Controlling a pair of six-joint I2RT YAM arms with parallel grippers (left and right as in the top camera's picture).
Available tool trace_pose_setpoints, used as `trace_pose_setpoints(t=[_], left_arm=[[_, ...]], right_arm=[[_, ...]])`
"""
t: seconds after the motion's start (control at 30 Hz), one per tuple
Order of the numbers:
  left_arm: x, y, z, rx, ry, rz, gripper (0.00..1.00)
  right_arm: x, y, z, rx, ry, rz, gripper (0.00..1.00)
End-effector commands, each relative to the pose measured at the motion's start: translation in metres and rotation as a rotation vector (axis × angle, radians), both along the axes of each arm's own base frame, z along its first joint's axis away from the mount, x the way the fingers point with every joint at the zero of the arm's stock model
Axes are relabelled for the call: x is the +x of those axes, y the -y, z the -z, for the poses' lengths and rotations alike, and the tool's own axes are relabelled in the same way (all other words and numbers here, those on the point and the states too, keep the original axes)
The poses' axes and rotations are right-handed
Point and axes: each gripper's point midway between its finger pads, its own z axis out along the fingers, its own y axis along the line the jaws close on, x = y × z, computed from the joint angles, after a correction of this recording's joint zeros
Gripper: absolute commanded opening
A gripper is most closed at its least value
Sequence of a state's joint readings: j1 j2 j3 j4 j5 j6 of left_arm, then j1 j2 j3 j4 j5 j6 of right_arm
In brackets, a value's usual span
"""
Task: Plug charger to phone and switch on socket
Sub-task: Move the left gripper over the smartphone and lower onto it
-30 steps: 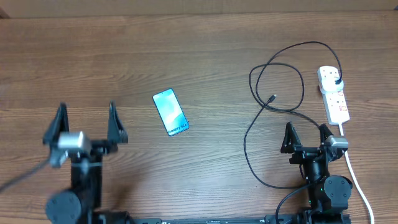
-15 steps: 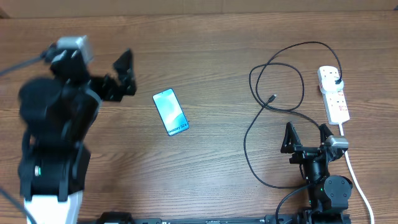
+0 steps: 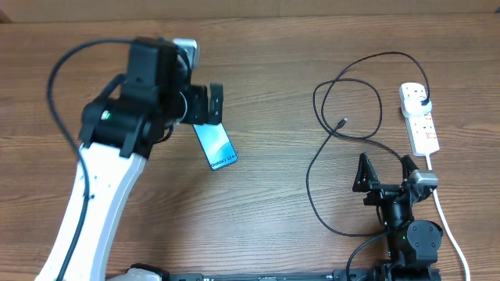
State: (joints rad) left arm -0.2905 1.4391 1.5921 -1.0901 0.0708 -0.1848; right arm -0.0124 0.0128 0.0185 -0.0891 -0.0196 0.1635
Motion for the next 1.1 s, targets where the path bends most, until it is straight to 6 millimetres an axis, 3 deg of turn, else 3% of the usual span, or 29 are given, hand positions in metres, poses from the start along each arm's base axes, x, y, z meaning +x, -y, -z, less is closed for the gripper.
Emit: trace_pose_setpoints(t=[0.0, 0.13, 0.3, 0.53, 0.87, 1.07], left_arm=[[-0.002, 0.007, 0.031, 0.008, -0.129, 0.027, 1.00], [-0.001, 0.014, 0.065, -0.010, -0.267, -0.001, 1.00], [0.003, 0.016, 0.102, -0.081, -0.441, -0.248, 1.00], [0.015, -0.001, 0.153, 0.002, -0.537, -0.476, 1.00], [0.020, 0.003, 0.221, 0.064, -0.672, -0.492, 1.00], [0.021, 0.005, 0.247, 0.080, -0.713, -0.494, 1.00]], right_arm=[[0.000, 0.000, 0.001, -0.005, 0.005, -0.001, 1.00], [0.000, 0.000, 0.001, -0.005, 0.005, -0.001, 1.00], [0.000, 0.000, 0.001, -0.005, 0.006, -0.001, 1.00], [0.000, 0.000, 0.001, -0.005, 0.006, -0.001, 1.00], [0.000, 0.000, 0.001, -0.005, 0.005, -0.001, 1.00], [0.000, 0.000, 0.001, -0.005, 0.005, -0.001, 1.00]])
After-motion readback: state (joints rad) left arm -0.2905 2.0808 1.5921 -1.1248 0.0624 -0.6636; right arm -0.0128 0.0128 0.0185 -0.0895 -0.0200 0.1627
